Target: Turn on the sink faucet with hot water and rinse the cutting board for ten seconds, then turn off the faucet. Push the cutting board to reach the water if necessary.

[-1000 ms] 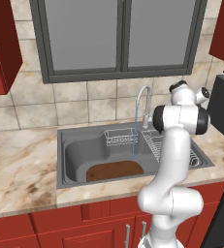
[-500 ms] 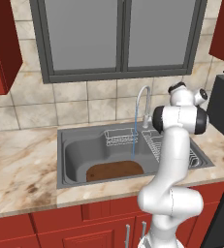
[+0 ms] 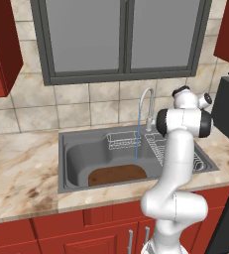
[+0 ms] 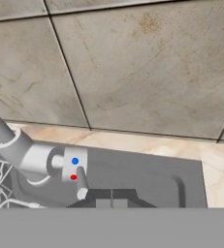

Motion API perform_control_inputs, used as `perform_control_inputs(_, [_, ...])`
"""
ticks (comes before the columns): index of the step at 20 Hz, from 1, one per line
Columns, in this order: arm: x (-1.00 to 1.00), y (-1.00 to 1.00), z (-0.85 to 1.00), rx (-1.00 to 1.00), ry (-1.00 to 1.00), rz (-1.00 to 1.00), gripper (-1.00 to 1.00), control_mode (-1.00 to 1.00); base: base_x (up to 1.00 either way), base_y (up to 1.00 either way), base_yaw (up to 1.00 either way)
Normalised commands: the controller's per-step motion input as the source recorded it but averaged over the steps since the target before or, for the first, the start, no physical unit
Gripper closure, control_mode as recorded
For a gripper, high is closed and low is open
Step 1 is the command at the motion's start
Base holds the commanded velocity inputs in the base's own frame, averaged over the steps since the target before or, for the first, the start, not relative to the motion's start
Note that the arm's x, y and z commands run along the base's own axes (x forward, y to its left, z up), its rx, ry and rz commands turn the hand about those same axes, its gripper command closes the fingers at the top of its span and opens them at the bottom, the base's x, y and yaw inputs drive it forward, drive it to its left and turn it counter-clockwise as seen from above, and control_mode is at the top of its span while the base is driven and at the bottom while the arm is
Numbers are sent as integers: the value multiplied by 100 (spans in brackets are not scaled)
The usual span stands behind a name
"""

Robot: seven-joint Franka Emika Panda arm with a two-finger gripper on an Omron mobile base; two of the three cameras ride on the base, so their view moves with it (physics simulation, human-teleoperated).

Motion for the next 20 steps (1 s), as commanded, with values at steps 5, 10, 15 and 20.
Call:
perform_control_inputs(5, [0, 0, -13, 0, 0, 0, 100, -100, 0, 0, 0])
perform_control_inputs(10, [0, 0, -17, 0, 0, 1, 100, -100, 0, 0, 0])
perform_control_inputs(15, [0, 0, -16, 0, 0, 1, 100, -100, 0, 0, 0])
perform_control_inputs(20, [0, 0, 0, 0, 0, 0, 100, -100, 0, 0, 0])
